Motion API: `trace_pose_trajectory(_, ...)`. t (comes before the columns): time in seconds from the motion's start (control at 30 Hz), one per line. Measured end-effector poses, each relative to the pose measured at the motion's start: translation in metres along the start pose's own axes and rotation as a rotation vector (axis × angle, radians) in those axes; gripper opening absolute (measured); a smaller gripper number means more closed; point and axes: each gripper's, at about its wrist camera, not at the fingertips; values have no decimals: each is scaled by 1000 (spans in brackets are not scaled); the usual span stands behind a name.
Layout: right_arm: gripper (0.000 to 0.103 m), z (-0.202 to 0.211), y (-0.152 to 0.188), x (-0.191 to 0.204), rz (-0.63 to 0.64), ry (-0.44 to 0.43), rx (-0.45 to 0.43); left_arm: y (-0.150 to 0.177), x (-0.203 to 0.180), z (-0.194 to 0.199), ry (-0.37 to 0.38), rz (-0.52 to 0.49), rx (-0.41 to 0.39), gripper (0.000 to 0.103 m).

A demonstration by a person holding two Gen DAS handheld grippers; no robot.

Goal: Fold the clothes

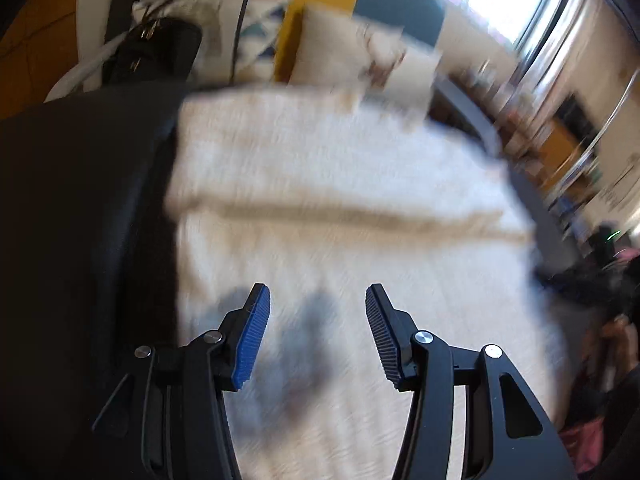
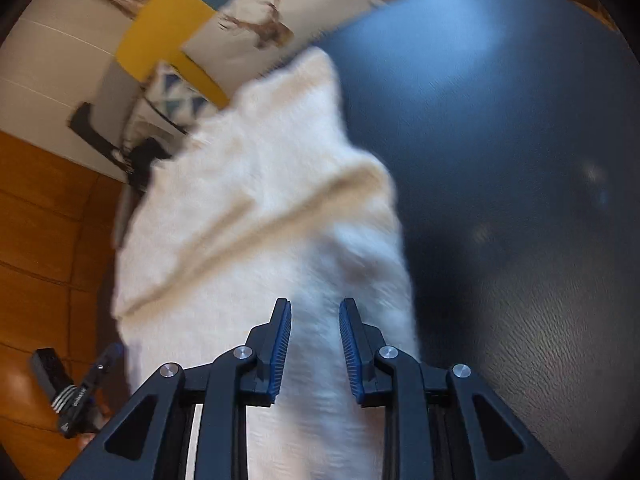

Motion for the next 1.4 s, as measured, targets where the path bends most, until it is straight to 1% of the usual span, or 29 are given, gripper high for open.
trace_pose_trajectory(0.03,19,7,2,-2,-4,-20,-24,3,0,1,38,21,0,53)
trace_pose_trajectory(0.07,24,16,4,-5,-14,-52,-47,7,-2,6,99,34,-15,53)
trace_pose_trajectory(0.1,25,25,6,-8,-23,-83,-70,9,-7,11,159,38,-29,53)
trace_pose_trajectory(0.17,26,40,6,-14,-14,-70,-89,9,-34,17,269,-13,-47,53)
trace_pose_trajectory(0.2,27,44,5,-18,-14,-65,-81,9,-53,17,306,-57,-45,53)
trace_pose_trajectory(0.23,28,45,3,-23,-17,-64,-68,9,-72,15,338,-103,-37,53)
trace_pose_trajectory(0.3,28,43,-2,-30,-27,-35,-44,10,-112,5,388,-197,-5,53)
trace_pose_trajectory(0.43,28,33,-24,-26,12,-4,-67,32,-189,-12,442,-398,59,53)
trace_pose_trajectory(0.47,28,30,-31,-21,43,16,-78,39,-204,-17,455,-445,77,53)
trace_pose_trajectory(0.53,26,26,-38,-8,149,58,-97,52,-228,-26,470,-510,112,53)
trace_pose_trajectory(0.6,22,22,-43,5,236,72,-94,65,-244,-32,490,-542,147,53)
trace_pose_trajectory(0.63,19,19,-45,10,267,59,-82,70,-251,-36,503,-551,162,53)
trace_pose_trajectory(0.67,18,16,-46,14,293,60,-64,74,-257,-39,515,-560,178,53)
trace_pose_trajectory(0.73,18,7,-50,16,325,116,-29,85,-268,-45,528,-576,209,53)
trace_pose_trajectory(0.77,16,2,-53,16,337,154,-8,91,-274,-49,523,-589,227,53)
trace_pose_trajectory(0.83,11,-5,-56,15,369,218,20,102,-283,-57,481,-635,252,53)
trace_pose_trajectory(0.9,9,-11,-59,13,399,273,40,109,-287,-58,455,-678,226,53)
trace_pose_trajectory(0.97,10,-12,-62,12,423,312,46,110,-286,-57,458,-670,227,53)
trace_pose_trajectory(1.03,10,-8,-64,13,420,311,51,109,-283,-54,480,-644,232,53)
trace_pose_trajectory(1.13,12,9,-53,24,465,238,42,109,-274,-43,537,-603,220,53)
trace_pose_trajectory(1.2,12,15,-39,32,509,183,59,111,-271,-37,549,-589,203,53)
trace_pose_trajectory(1.27,12,14,-23,36,555,161,88,114,-270,-36,532,-584,203,53)
trace_pose_trajectory(1.33,12,6,-12,39,603,181,117,123,-270,-37,495,-606,205,53)
trace_pose_trajectory(1.4,12,-4,-8,38,616,209,141,135,-273,-37,448,-645,187,53)
Point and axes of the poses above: each gripper's, at about its wrist camera, not at the fingertips, and z roughly against the way its jaws point, x to its left, y to its underside, and after that the axes turned 8 degrees about x, right-handed
